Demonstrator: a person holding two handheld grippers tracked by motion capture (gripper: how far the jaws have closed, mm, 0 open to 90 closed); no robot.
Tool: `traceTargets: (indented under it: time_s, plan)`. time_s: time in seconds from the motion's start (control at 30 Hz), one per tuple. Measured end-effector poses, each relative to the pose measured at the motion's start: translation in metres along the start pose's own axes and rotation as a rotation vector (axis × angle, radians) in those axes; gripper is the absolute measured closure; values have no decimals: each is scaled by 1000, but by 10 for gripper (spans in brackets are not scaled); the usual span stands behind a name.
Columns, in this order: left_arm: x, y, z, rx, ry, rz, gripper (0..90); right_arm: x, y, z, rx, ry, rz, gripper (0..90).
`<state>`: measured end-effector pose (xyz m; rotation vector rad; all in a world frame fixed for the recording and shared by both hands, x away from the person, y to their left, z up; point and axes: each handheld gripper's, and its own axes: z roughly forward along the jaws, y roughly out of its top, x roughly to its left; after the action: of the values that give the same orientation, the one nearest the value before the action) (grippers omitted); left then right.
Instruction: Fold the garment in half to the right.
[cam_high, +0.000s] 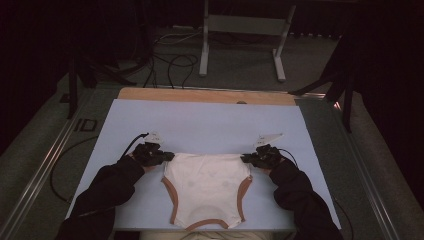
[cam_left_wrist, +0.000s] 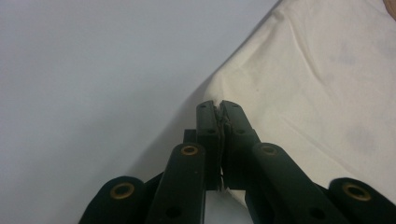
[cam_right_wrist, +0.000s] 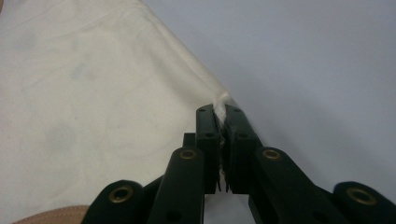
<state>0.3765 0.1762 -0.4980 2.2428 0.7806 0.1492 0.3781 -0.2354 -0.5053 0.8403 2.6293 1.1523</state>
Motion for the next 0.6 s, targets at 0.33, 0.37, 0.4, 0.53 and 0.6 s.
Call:
traceTargets:
  time_s: [0.33, 0.37, 0.4, 0.53, 0.6]
  plan:
    - [12, 15, 7, -19, 32, -6, 882, -17, 12, 2, -8, -30, 19, 859]
    - [13, 16, 7, -22, 37, 0, 882, -20, 14, 3, -8, -36, 24, 859]
    - [15, 17, 8, -25, 40, -4, 882, -22, 15, 4, -7, -40, 27, 858]
    - [21, 22, 11, -33, 52, -8, 882, -29, 19, 7, -9, -50, 40, 858]
    - [24, 24, 13, -39, 60, -13, 881, -32, 21, 8, -10, -56, 47, 858]
